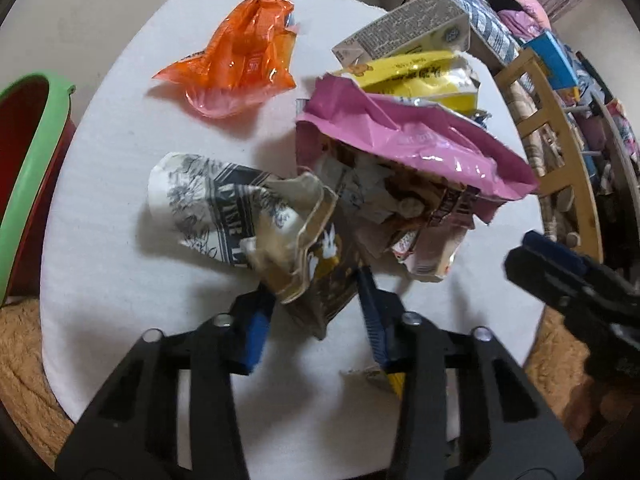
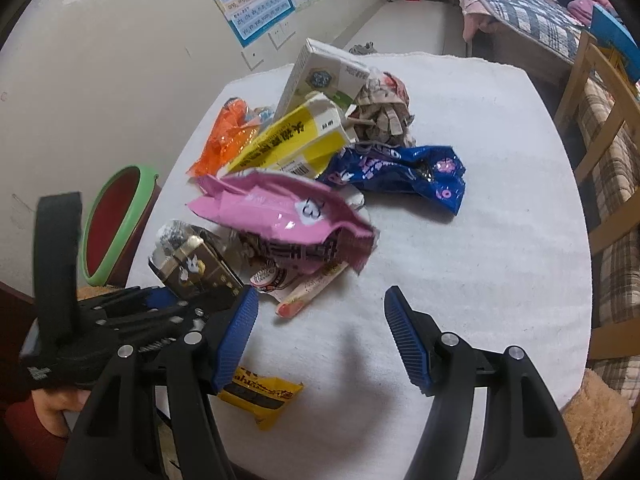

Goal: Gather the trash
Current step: 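Move both tools back to the pile, right tool toward the white-red stick wrapper, then grasp the white-red stick wrappers with the right tool while the left tool grasps the brown carton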

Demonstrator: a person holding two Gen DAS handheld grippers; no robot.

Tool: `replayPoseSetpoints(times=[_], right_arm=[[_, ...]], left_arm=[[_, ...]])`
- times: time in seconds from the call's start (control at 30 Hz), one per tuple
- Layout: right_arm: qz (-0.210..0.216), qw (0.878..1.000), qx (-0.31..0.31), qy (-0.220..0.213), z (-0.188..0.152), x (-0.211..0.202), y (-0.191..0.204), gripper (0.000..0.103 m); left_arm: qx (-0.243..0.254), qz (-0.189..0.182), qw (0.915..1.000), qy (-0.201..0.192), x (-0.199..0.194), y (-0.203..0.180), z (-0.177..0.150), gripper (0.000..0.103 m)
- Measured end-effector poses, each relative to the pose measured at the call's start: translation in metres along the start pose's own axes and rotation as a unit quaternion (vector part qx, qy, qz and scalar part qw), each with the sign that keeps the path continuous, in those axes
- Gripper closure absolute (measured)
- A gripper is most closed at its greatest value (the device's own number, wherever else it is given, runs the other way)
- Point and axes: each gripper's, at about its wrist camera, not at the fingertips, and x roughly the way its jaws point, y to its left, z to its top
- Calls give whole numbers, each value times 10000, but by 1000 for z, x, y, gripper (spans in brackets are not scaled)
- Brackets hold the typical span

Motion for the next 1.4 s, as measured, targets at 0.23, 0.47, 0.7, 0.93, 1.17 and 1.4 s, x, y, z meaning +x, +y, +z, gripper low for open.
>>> replayPoseSetpoints(times=[0.23, 0.47, 0.7, 0.93, 1.17, 1.4], right_arm=[[144, 9996, 68, 219, -2, 18, 3, 39], [-8, 9991, 145, 387, 5, 42, 12, 39], [144, 9983, 356, 433, 2, 53, 13, 79], [25, 9997, -45, 231, -9, 22, 11, 91], [-72, 9992, -253, 316, -26, 4, 9, 91], [-15, 9985, 99, 545, -39, 18, 1, 52]], left_arm=[[70, 89, 9999, -16, -26, 18, -17, 80], [-357, 88, 9993, 15, -41, 49, -33, 80], [-614, -47, 9979, -212, -54, 67, -37, 64], [-878, -116, 9946, -533, -57, 74, -39, 35], [-669, 144, 9964, -491, -48, 66, -40, 31], [-1018, 29, 9948, -42, -33, 73, -38, 31]])
